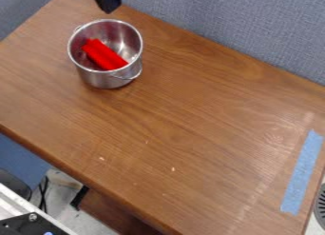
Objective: Put the red object in the metal pot
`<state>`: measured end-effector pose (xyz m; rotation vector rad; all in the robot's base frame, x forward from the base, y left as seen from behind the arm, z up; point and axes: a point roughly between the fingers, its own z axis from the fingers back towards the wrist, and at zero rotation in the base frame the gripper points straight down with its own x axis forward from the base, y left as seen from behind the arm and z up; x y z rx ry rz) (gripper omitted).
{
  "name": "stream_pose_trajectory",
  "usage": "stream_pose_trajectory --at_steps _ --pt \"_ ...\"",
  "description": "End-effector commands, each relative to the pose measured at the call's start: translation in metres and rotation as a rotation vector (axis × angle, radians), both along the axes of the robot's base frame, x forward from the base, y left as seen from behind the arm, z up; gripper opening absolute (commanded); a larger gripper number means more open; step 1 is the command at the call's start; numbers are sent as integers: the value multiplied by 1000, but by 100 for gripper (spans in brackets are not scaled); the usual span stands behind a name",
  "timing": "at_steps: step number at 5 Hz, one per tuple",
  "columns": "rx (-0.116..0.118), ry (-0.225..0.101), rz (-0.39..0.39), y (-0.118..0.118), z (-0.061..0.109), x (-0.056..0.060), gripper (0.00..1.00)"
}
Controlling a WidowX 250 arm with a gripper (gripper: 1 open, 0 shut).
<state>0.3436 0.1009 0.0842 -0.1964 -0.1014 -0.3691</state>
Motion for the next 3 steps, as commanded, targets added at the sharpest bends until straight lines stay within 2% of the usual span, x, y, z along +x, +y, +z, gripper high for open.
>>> stream_pose_trajectory --at_steps 1,2,3 --pt "22 -42 -218 3 14 18 100" --pt "23 -11 -196 10 -30 6 100" --pt "33 29 -169 16 -67 -4 100"
